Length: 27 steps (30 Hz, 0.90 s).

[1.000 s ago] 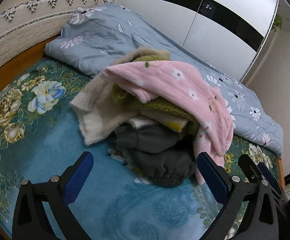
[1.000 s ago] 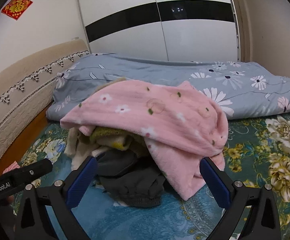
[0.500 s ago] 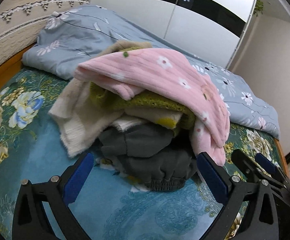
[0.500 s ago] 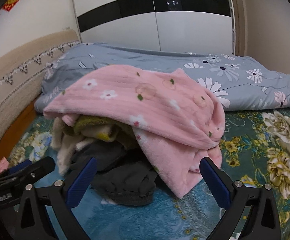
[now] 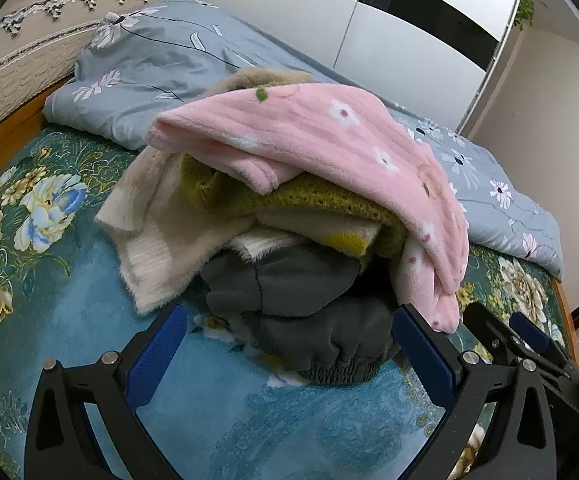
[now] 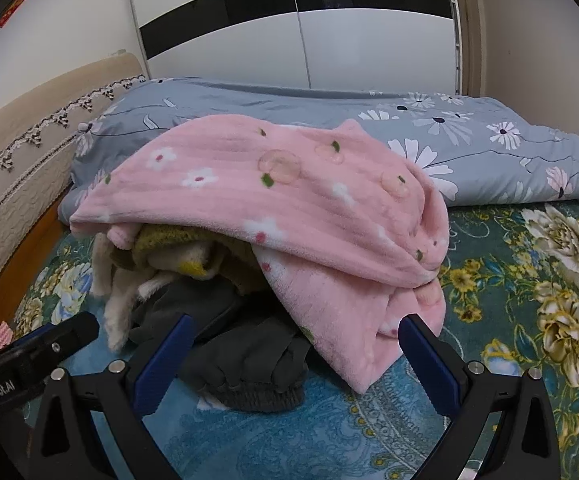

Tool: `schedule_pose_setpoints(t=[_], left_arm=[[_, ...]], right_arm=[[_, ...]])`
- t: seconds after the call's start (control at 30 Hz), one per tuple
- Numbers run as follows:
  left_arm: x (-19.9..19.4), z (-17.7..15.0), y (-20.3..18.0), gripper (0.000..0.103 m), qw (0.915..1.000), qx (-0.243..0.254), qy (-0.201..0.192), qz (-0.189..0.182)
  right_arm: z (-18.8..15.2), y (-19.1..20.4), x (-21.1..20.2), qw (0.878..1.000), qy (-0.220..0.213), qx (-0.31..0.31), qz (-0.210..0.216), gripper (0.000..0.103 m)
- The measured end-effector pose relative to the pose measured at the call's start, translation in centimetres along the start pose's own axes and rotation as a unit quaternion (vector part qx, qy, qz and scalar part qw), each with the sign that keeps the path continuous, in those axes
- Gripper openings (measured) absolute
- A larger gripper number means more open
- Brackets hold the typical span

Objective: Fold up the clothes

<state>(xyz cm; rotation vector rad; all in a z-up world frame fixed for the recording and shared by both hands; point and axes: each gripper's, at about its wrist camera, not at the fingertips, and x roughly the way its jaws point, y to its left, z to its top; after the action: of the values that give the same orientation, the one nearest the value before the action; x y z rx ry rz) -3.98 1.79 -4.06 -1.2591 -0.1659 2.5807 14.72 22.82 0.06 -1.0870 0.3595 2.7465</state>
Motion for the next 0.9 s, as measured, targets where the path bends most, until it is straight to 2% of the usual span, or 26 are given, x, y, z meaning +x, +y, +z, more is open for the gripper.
schedule_pose_setpoints(t=[0.37,0.9], left_arm=[[-1.0,0.8,-1.7,0.103,0.9999,0.012,-0.005,0.011],[-2.1,0.0,-3.0,0.103,0.9995,0.032,-0.003,0.008]], right_arm=[[0.8,0.1,-1.2,1.000,0.004,-0.008,-0.009,0.103],[0.4,-1.0,-2.3,1.000,0.016,0.011,-0.001,0.103]])
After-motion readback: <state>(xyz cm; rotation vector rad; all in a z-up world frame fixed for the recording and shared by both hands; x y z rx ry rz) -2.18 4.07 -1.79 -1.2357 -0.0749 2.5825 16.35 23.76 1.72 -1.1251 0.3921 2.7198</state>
